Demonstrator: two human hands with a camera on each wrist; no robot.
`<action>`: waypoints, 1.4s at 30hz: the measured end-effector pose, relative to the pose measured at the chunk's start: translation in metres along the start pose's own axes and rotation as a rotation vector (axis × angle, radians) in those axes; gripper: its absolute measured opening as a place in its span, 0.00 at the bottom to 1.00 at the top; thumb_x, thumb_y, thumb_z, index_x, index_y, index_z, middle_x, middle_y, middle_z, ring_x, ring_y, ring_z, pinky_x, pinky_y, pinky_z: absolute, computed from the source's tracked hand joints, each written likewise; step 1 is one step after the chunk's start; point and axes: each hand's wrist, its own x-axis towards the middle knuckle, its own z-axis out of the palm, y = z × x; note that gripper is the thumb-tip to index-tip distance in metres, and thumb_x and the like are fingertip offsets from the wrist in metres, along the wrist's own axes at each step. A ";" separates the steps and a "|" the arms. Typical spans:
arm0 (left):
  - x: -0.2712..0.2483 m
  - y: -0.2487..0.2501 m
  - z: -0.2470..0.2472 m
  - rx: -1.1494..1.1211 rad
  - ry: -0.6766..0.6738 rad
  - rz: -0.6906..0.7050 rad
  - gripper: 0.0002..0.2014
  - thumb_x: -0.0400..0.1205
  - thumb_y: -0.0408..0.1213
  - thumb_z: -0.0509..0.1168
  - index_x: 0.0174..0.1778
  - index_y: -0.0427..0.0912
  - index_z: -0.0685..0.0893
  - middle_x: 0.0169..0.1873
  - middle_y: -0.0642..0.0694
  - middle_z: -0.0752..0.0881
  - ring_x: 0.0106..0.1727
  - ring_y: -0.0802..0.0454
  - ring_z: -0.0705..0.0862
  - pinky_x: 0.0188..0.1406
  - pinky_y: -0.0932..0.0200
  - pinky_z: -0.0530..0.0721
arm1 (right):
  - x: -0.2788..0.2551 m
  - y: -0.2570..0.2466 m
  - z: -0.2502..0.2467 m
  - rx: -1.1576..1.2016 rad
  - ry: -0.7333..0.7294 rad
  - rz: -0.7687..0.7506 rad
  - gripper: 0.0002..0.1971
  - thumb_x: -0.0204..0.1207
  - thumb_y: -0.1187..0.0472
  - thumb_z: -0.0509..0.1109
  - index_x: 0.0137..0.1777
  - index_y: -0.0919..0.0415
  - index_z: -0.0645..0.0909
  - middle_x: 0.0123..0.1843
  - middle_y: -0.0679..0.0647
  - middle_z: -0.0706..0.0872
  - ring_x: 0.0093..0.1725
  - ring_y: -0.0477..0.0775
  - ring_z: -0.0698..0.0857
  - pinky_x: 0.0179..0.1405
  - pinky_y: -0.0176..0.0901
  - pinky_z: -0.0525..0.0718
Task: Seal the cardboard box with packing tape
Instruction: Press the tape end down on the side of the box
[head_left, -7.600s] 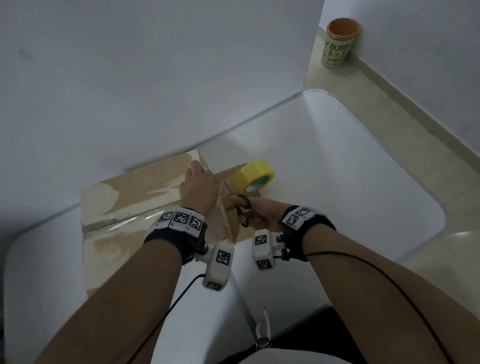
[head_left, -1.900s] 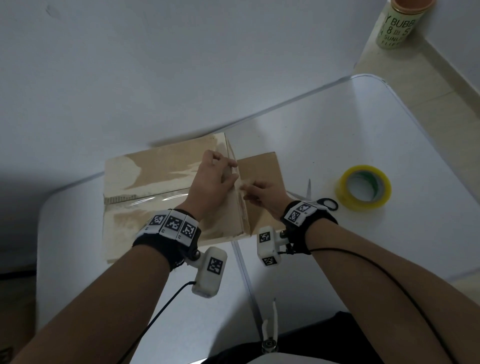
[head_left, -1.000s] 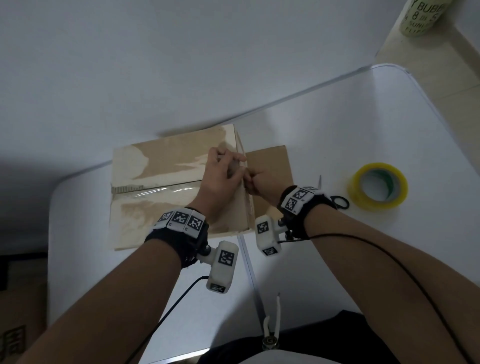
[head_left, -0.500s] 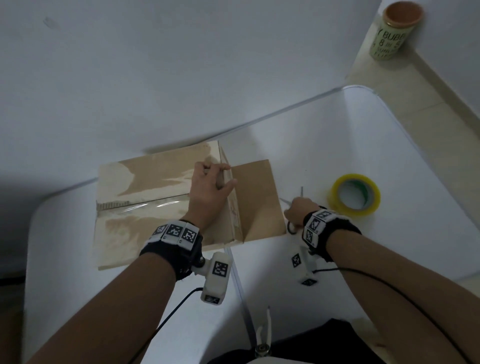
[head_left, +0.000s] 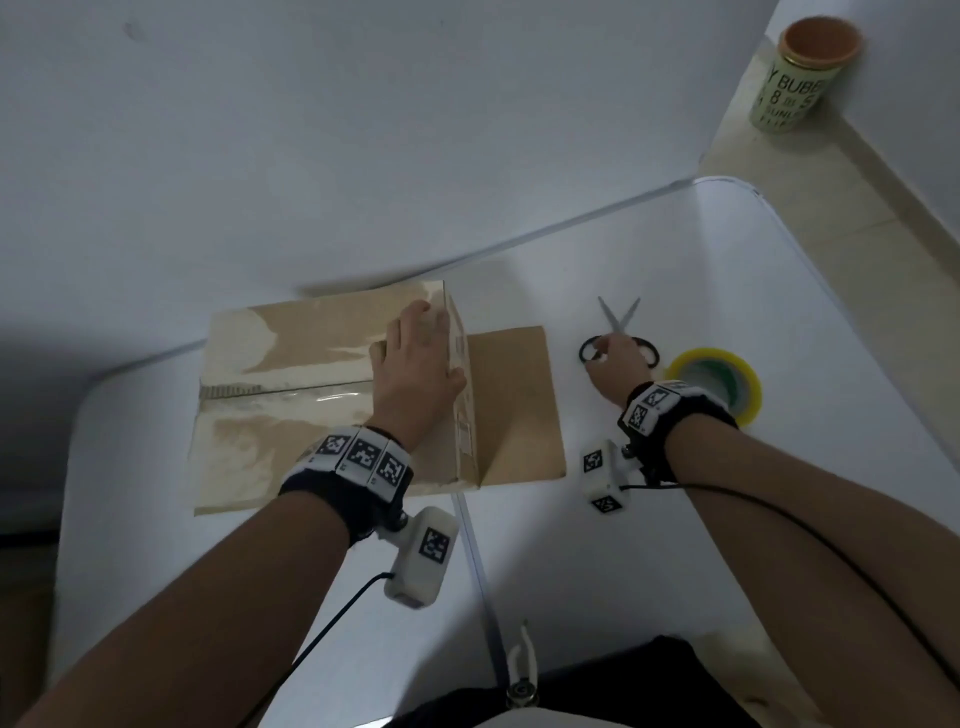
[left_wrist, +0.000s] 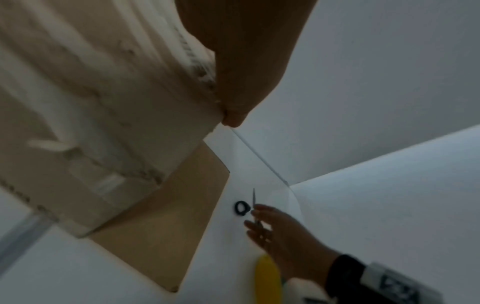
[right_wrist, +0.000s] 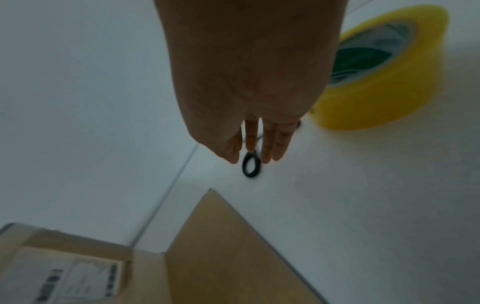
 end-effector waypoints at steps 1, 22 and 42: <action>-0.005 -0.003 0.000 0.017 -0.023 -0.001 0.38 0.76 0.48 0.66 0.82 0.52 0.58 0.82 0.41 0.53 0.81 0.40 0.55 0.74 0.40 0.61 | -0.002 -0.007 -0.001 -0.008 -0.002 -0.037 0.18 0.78 0.66 0.63 0.67 0.67 0.76 0.70 0.65 0.77 0.68 0.61 0.77 0.66 0.46 0.75; -0.106 -0.020 0.018 0.097 -0.375 0.563 0.43 0.81 0.43 0.61 0.84 0.56 0.37 0.83 0.46 0.30 0.83 0.43 0.30 0.75 0.23 0.37 | -0.118 -0.067 0.031 -0.142 -0.159 -0.406 0.20 0.88 0.56 0.50 0.63 0.67 0.80 0.61 0.65 0.84 0.60 0.64 0.82 0.56 0.48 0.74; -0.113 -0.043 -0.002 -0.081 -0.503 0.800 0.44 0.70 0.33 0.73 0.79 0.62 0.61 0.84 0.60 0.44 0.84 0.58 0.37 0.78 0.37 0.31 | -0.164 -0.001 0.037 0.162 0.202 -0.150 0.24 0.88 0.55 0.48 0.53 0.64 0.86 0.57 0.59 0.89 0.57 0.61 0.85 0.62 0.55 0.79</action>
